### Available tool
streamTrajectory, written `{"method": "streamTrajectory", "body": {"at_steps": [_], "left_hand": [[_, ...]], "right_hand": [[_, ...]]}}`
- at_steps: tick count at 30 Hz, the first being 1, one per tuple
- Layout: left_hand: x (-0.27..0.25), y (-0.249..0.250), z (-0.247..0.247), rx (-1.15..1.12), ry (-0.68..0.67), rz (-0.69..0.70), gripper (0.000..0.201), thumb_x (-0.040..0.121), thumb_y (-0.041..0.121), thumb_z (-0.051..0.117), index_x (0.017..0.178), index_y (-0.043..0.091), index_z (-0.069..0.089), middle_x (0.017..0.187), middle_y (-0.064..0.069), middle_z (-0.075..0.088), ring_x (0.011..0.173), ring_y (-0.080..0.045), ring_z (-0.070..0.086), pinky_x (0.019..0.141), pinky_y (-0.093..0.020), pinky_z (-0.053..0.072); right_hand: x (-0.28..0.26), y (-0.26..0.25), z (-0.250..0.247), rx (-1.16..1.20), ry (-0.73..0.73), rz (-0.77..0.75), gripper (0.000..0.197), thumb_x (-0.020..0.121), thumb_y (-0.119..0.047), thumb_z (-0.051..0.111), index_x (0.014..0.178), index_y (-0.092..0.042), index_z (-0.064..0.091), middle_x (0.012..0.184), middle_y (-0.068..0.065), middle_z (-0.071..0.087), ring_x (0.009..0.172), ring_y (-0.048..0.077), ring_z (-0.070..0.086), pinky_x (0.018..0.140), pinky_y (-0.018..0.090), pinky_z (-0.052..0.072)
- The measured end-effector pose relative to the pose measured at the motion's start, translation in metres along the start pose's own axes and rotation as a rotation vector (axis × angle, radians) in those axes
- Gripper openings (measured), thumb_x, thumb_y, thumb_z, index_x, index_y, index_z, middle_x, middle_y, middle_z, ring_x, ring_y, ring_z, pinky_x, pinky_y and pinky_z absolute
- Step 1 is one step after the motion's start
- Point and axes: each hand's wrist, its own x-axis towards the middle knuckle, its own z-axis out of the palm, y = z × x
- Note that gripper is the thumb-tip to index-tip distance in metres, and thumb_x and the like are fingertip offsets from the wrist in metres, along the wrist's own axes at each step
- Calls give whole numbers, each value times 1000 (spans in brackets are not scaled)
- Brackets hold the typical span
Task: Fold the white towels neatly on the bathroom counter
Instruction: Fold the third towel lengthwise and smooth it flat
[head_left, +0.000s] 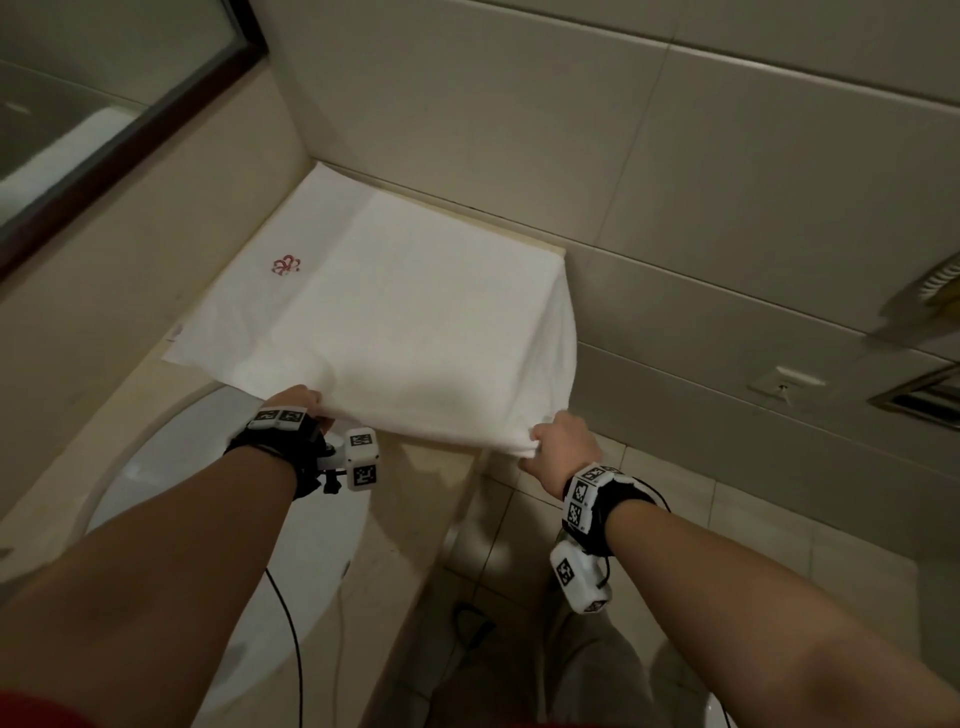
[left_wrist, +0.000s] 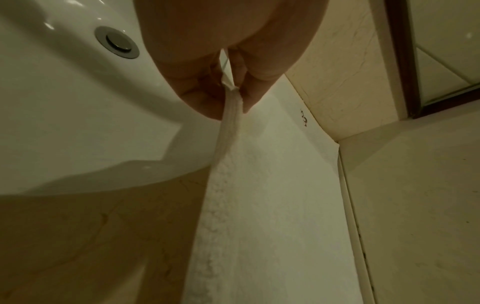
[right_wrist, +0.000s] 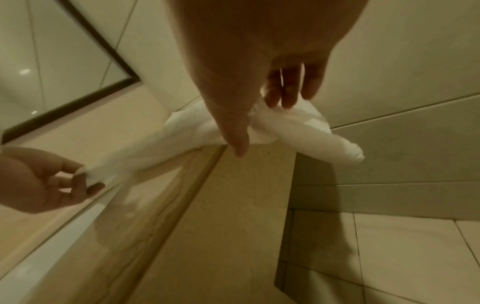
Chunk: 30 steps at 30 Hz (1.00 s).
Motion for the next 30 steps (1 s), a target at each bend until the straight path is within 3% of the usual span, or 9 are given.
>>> {"method": "streamTrajectory", "body": {"at_steps": [4,8,10,12,16,19,23,27,30], "left_hand": [[-2,-3,1,63,64,22,28,96,24,51,109,3,65,113,-17,62,103,-35,60,89,-37,48],[-6,1,-6,124,29,26,31,97,26,47,118,9,63,122,-13,61,110,-32,59,93,-37,48],[-9,6,-11,173,14,29,28,97,26,47,112,10,64,118,-12,62,108,-30,60,91,-35,49],[-9,11,-13,230,2,19,27,96,26,49,105,9,67,115,-10,64,108,-27,59,92,-32,49],[-10,19,-17,253,21,11,33,101,37,41,102,15,65,117,-2,62,119,-17,50,97,-21,35],[-8,19,-15,274,9,-11,38,99,40,44,105,11,68,113,-4,64,114,-18,54,92,-23,40],[-6,20,-13,281,14,-28,41,98,41,46,103,7,69,110,-8,66,109,-23,59,89,-27,44],[-6,15,-13,316,46,9,38,97,41,48,96,10,69,104,-8,67,104,-25,59,87,-29,43],[-7,16,-17,290,71,24,33,95,38,52,90,10,68,99,-8,68,101,-27,60,85,-30,44]], "right_hand": [[2,2,-2,-96,187,-183,25,77,-39,69,93,-20,74,113,4,52,110,28,45,89,35,36],[4,4,-7,-46,134,-275,29,88,-42,59,90,-16,72,96,4,64,95,27,57,84,34,39],[4,4,-10,58,127,-272,24,88,-38,61,88,-15,69,88,5,68,85,28,63,74,32,43],[4,6,-13,127,118,-245,14,87,-26,62,98,-18,61,88,6,68,81,28,62,65,31,46],[7,6,-13,180,97,-259,17,88,-15,57,103,-20,51,86,2,62,72,23,54,58,30,39],[9,6,-13,241,52,-271,12,86,-18,63,89,-25,53,84,-4,60,75,18,53,60,28,34],[10,6,-19,413,-8,-197,28,76,-29,77,71,-34,50,73,-10,57,66,5,50,57,24,37],[12,7,-25,575,-39,-163,24,69,-36,84,67,-34,60,65,-13,55,59,0,48,56,15,35],[15,9,-29,649,-57,-143,18,69,-32,84,69,-29,67,62,-12,54,59,4,48,59,20,38]]}}
